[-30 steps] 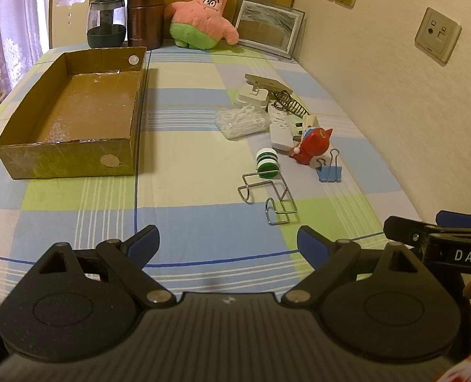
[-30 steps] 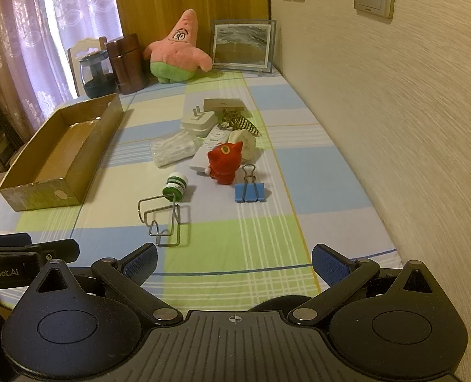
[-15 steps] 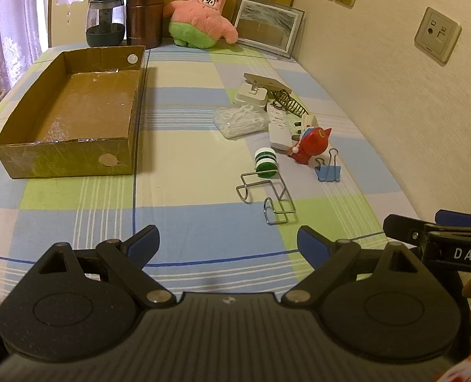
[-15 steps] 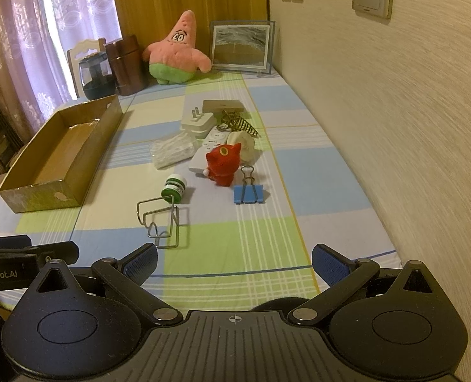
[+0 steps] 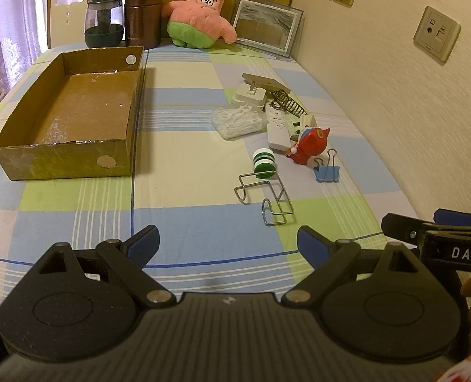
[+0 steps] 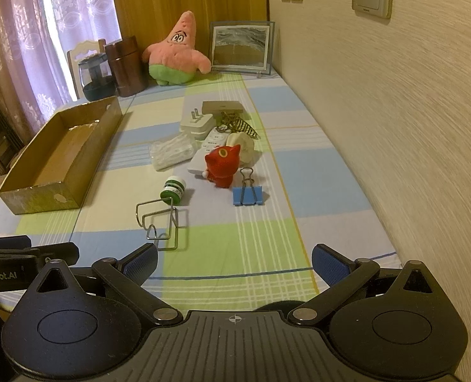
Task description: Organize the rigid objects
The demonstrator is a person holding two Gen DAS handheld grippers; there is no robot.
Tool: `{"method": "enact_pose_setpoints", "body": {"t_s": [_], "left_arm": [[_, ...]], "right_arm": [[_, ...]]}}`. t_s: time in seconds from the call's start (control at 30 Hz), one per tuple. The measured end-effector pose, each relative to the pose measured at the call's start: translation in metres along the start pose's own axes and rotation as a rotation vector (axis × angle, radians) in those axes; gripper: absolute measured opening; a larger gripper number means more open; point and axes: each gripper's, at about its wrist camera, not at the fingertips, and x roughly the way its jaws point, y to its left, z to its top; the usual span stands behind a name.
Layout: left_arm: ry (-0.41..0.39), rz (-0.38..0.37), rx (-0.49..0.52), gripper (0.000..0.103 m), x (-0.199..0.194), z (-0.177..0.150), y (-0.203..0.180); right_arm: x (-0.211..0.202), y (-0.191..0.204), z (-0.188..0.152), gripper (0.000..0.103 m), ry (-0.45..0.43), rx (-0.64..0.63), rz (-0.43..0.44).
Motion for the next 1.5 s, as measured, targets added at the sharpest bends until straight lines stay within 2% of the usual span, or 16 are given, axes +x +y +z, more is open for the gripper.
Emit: {"method": "enact_pose_setpoints", "body": {"t_s": [0.43,0.77,1.0,1.17,1.37,1.5], "left_arm": [[0.012,-0.003,0.001,0.091,0.015,0.011,-0.006],[0.039,-0.009,0.017,0.092,0.067,0.025,-0.023],[0.042,-0.002,0.017,0.092,0.106,0.031,-0.033],[0.039,0.012,0.031,0.091,0.128,0.034,-0.04],[0.017,0.041,0.086,0.082,0.147,0.03,-0.05],[0.024,0.045,0.076,0.069,0.152,0.024,-0.047]], "right_arm": [[0.008,-0.013,0.007,0.101,-0.019,0.009,0.011],[0.044,-0.041,0.029,0.1,-0.02,-0.015,0.07],[0.074,-0.049,0.046,0.1,0.036,-0.052,0.107],[0.095,-0.054,0.054,0.1,0.077,-0.071,0.093],[0.106,-0.055,0.058,0.1,0.095,-0.078,0.074],[0.109,-0.054,0.059,0.1,0.104,-0.088,0.073]]}}
